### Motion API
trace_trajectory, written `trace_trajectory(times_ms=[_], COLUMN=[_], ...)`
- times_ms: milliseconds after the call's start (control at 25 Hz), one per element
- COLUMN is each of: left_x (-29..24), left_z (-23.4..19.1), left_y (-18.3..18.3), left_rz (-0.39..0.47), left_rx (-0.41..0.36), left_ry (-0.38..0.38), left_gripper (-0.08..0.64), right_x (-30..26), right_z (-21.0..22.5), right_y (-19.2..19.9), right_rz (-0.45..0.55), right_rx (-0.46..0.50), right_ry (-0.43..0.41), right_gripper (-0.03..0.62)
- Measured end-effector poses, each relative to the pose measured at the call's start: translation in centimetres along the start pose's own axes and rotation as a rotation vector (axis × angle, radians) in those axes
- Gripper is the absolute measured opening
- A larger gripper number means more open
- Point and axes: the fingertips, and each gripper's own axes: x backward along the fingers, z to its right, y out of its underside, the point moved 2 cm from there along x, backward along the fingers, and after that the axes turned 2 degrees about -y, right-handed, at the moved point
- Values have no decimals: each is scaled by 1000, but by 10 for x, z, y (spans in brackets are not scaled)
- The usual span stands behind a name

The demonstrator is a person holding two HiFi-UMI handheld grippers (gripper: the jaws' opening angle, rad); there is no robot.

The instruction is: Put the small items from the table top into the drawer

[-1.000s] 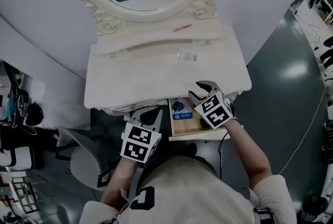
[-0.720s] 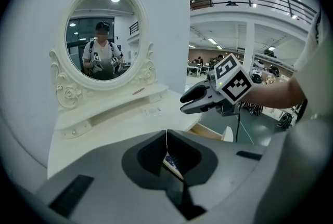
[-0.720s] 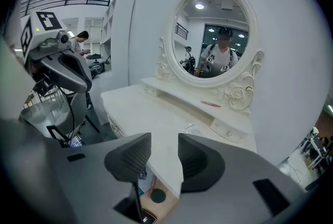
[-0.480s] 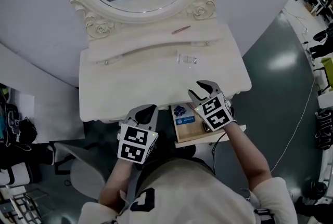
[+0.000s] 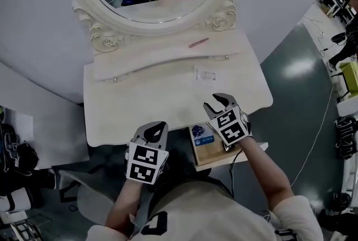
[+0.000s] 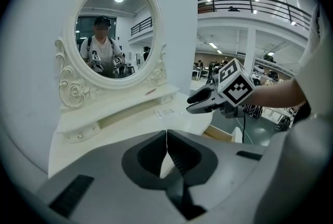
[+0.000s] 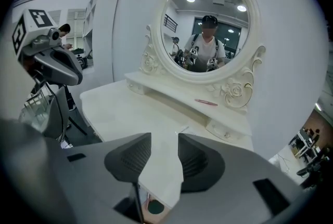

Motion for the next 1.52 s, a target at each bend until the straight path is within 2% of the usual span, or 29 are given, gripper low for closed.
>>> trace_trajectory(times_ms=[760,1000,1240,1360,1520], left_x=[-22,-28,-36,-40,-45], left_z=[-53,-64,-70,-70,-70], left_y=[-1,5,13,15,17], left_rz=[-28,-41,-60,-68,-74], left_rx=[4,17,27,32,37], left_ry=[75,83,89,97,99], left_gripper=[57,57,57,57,57], right_x=[-77,-102,-125,-134,-148], right_z=[33,43,56,63,65], right_y=[-23,-13,2,13,17], right_rz=[-89,-134,-187,-221,-214], right_rx=[-93,-122,-104,-101,-128], right_ry=[82,100,104,95,64], right_gripper=[170,170,175,186,203])
